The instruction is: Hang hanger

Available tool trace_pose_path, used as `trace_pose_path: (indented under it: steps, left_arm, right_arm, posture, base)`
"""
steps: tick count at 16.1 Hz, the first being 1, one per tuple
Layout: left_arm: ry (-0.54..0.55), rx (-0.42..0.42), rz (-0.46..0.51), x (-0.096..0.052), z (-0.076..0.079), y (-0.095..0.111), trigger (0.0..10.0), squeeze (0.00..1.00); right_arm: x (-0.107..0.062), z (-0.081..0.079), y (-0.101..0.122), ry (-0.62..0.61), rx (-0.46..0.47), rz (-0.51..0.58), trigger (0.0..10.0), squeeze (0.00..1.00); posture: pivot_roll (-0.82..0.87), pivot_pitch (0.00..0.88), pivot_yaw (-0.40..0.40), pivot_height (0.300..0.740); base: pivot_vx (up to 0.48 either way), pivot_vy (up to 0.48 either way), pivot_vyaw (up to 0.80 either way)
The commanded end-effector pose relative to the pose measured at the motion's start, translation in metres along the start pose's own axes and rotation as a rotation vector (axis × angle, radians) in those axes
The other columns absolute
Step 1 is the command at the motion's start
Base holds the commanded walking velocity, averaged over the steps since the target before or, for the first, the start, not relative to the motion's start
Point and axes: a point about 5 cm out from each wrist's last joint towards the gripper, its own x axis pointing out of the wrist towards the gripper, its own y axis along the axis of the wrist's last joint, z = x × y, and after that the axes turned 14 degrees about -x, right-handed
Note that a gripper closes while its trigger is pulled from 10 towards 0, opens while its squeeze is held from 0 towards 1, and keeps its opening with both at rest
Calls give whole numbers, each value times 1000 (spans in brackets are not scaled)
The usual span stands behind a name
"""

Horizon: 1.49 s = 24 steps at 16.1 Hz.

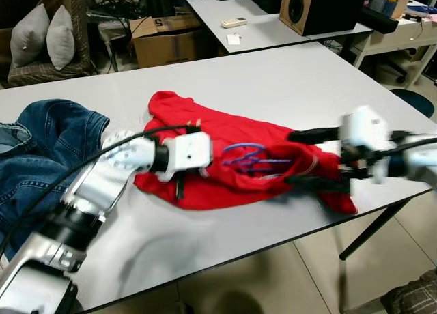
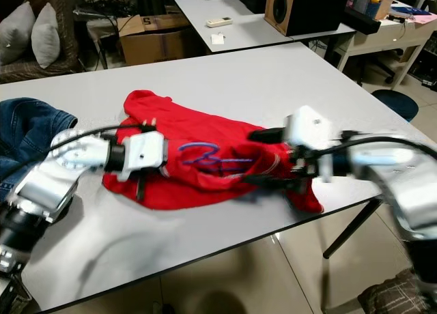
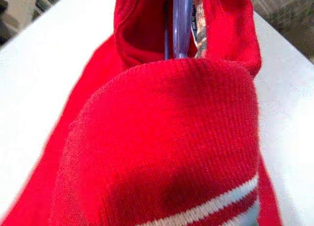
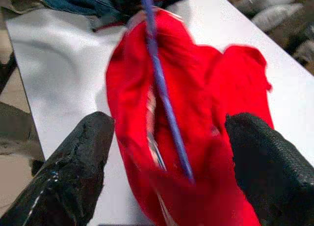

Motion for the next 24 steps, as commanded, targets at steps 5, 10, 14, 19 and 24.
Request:
trace_pose_path:
  steps: [5,10,14,19,24]
  left_arm:
    - [-38,67,-33,5,2,11,0,0]
    - [-55,111,-65,5,0,14,0,0]
    - [-56,112,-64,5,0,14,0,0]
    - [-45,115,-72,4,-2,13,0,0]
    - [-63,107,-61,5,0,14,0,0]
  right_arm:
    - [24,3,6,28,-33,63,7373,0]
    - [36,3,0,80,6,57,0,0]
    - [39,4,-4,95,-10,7,0,0]
    - [42,5,-7,90,-17,-13,0,0]
    - [45,6,-6,80,-15,2,0,0]
  posture:
    - [14,10,52,740]
    - [19,2,50,740]
    - [20,0,49,740]
    - [20,0,51,740]
    - [20,0,51,740]
  base:
    - [0,0,0]
    - [0,0,0]
    - [0,0,0]
    - [0,0,0]
    - [0,0,0]
